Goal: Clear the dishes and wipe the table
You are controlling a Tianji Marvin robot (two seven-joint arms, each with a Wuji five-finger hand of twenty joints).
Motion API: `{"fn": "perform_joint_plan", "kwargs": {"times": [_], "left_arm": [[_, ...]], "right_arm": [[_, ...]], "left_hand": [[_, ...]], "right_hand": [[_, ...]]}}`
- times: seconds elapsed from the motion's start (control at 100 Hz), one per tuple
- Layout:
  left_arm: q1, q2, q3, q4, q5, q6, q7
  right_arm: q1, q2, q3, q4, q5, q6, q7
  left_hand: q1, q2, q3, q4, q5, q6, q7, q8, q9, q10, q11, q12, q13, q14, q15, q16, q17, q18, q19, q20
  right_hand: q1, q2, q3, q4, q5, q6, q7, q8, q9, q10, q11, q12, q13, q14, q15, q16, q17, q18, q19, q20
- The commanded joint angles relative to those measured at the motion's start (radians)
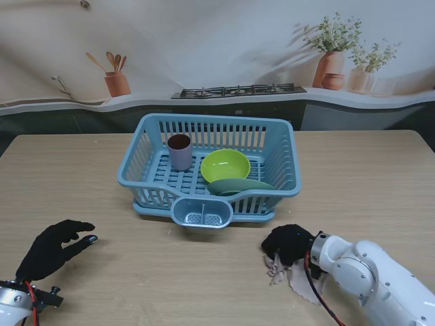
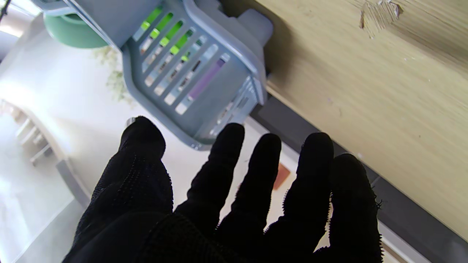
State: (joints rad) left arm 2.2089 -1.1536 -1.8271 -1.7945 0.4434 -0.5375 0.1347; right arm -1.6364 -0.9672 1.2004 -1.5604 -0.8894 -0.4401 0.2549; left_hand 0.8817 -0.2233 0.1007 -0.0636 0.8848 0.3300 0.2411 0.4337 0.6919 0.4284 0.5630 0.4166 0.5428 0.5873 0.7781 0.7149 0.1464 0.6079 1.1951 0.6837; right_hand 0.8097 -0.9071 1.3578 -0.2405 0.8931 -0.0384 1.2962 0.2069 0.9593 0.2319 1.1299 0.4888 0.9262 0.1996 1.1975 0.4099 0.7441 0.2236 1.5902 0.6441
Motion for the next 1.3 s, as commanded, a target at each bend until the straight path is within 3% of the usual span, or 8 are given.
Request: {"fn": "perform_joint_plan", "kwargs": {"times": [0.0,0.14,0.28,0.69,0.9,1.08,1.29], "left_arm": [[0.005,-0.003,0.001,-0.007,0.0,0.003,-0.01],[0.004,-0.003,0.003,-0.007,0.001,0.005,-0.007],[0.003,-0.003,0.003,-0.007,-0.002,0.007,-0.011],[0.0,-0.001,0.003,-0.008,-0.002,0.008,-0.017],[0.0,-0.001,0.004,-0.008,-0.003,0.01,-0.019],[0.0,-0.002,0.005,-0.008,-0.001,0.008,-0.015],[0.002,-0.002,0.005,-0.009,-0.003,0.007,-0.015]], "right_arm": [[-0.009,-0.024,-0.039,0.033,-0.015,0.005,0.033],[0.028,-0.025,-0.095,0.049,0.015,0.035,0.04],[0.012,-0.026,-0.083,0.044,0.004,0.045,0.03],[-0.183,-0.031,0.146,-0.025,-0.19,0.027,-0.06],[-0.224,-0.031,0.223,-0.039,-0.256,0.007,-0.087],[-0.214,-0.032,0.201,-0.045,-0.238,0.018,-0.078],[-0.157,-0.031,0.088,-0.051,-0.156,0.047,-0.031]], "left_hand": [[0.037,0.04,-0.027,0.034,0.026,-0.003,-0.01,0.001,-0.016,0.014,-0.008,-0.016,-0.015,0.023,-0.002,-0.001,-0.014,-0.017,-0.026,-0.013],[0.037,0.04,-0.028,0.034,0.025,-0.002,-0.01,0.001,-0.016,0.014,-0.007,-0.016,-0.016,0.023,-0.003,-0.001,-0.014,-0.017,-0.026,-0.013],[0.038,0.04,-0.029,0.034,0.025,-0.002,-0.011,0.001,-0.016,0.016,-0.007,-0.016,-0.016,0.024,-0.003,-0.001,-0.014,-0.017,-0.026,-0.013],[0.039,0.041,-0.031,0.034,0.025,-0.002,-0.011,0.001,-0.015,0.015,-0.007,-0.016,-0.015,0.023,-0.003,-0.001,-0.014,-0.017,-0.026,-0.013],[0.039,0.041,-0.032,0.035,0.025,-0.002,-0.011,0.001,-0.016,0.015,-0.008,-0.016,-0.016,0.024,-0.003,-0.001,-0.014,-0.017,-0.026,-0.013],[0.04,0.041,-0.034,0.035,0.025,-0.003,-0.01,0.001,-0.016,0.017,-0.008,-0.017,-0.016,0.023,-0.003,-0.001,-0.014,-0.017,-0.026,-0.013],[0.04,0.042,-0.035,0.035,0.026,-0.003,-0.01,0.002,-0.015,0.013,-0.008,-0.016,-0.016,0.022,-0.003,-0.001,-0.014,-0.017,-0.026,-0.013]], "right_hand": [[0.042,0.034,-0.011,-0.026,0.016,0.032,-0.043,-0.033,0.013,-0.058,-0.172,-0.114,0.013,0.009,-0.004,-0.013,-0.001,-0.071,0.002,-0.007],[0.042,0.035,-0.011,-0.025,0.016,0.032,-0.043,-0.033,0.014,-0.057,-0.172,-0.113,0.013,0.009,-0.005,-0.013,-0.001,-0.071,0.002,-0.007],[0.038,0.042,-0.017,-0.026,0.011,0.034,-0.047,-0.036,0.012,-0.053,-0.173,-0.114,0.014,0.009,-0.002,-0.01,0.002,-0.073,0.005,-0.006],[0.05,0.053,-0.053,-0.03,-0.005,0.068,-0.062,-0.056,0.002,-0.018,-0.162,-0.114,0.022,0.03,0.026,0.002,0.024,-0.075,0.047,-0.004],[0.053,0.051,-0.055,-0.03,-0.006,0.075,-0.06,-0.058,0.001,-0.013,-0.158,-0.115,0.022,0.033,0.03,0.002,0.024,-0.071,0.054,-0.007],[0.054,0.049,-0.053,-0.03,-0.005,0.076,-0.059,-0.059,0.002,-0.013,-0.157,-0.116,0.023,0.035,0.031,0.001,0.024,-0.07,0.057,-0.009],[0.054,0.048,-0.052,-0.03,-0.003,0.076,-0.058,-0.06,0.003,-0.013,-0.157,-0.118,0.024,0.036,0.032,0.0,0.024,-0.068,0.058,-0.012]]}}
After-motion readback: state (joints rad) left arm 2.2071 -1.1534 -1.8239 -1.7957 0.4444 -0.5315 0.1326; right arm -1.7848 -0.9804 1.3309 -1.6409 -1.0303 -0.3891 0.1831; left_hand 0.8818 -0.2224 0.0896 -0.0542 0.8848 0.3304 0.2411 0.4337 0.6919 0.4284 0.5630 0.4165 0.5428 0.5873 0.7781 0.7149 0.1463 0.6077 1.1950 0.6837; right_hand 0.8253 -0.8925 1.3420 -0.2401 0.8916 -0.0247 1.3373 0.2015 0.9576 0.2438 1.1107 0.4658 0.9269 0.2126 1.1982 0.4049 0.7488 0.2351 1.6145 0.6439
